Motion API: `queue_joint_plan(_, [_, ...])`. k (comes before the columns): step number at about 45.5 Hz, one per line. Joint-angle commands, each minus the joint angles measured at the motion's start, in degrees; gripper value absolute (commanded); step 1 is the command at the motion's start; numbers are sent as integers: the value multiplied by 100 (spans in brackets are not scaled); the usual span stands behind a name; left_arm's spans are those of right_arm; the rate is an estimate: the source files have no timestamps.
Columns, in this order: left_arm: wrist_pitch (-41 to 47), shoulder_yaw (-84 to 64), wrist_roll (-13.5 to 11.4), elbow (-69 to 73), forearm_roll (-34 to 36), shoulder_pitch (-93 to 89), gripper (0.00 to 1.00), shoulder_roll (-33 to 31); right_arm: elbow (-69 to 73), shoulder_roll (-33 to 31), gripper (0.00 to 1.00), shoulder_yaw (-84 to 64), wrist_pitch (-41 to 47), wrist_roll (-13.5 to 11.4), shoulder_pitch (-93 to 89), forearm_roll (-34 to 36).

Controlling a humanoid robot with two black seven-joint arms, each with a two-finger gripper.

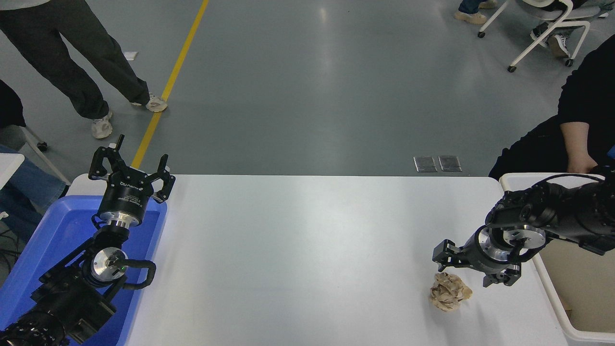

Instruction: Pick up paper ball place in dustbin

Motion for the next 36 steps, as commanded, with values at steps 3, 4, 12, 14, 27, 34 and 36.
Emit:
queue_joint_plan(3, [1, 3, 0, -1, 0, -8, 98, 0, 7, 10, 100, 245, 7, -1, -202, 39])
queue_joint_plan(4, [-7, 3, 0, -1, 0, 1, 98, 0, 7, 10, 100, 263, 7, -1, -229, 39])
queue_joint_plan(12, [1, 3, 0, 8, 0, -8, 98, 0, -11, 63, 100, 368, -10, -1, -448, 21])
queue_joint_plan(14, [1, 3, 0, -1, 0, 1, 98, 0, -20, 63, 100, 386, -28, -1, -501, 21])
queue_joint_plan(27, [1, 3, 0, 8, 0, -8, 98, 0, -55, 63, 90, 386, -775, -1, -703, -23])
queue_joint_plan(34, [1, 3, 0, -1, 0, 1, 98, 0, -46, 63, 84, 351, -889, -1, -695, -40])
queue_joint_plan(36, [1, 3, 0, -1, 0, 1, 98, 0, -29, 54, 68, 307, -881, -9, -686, -40])
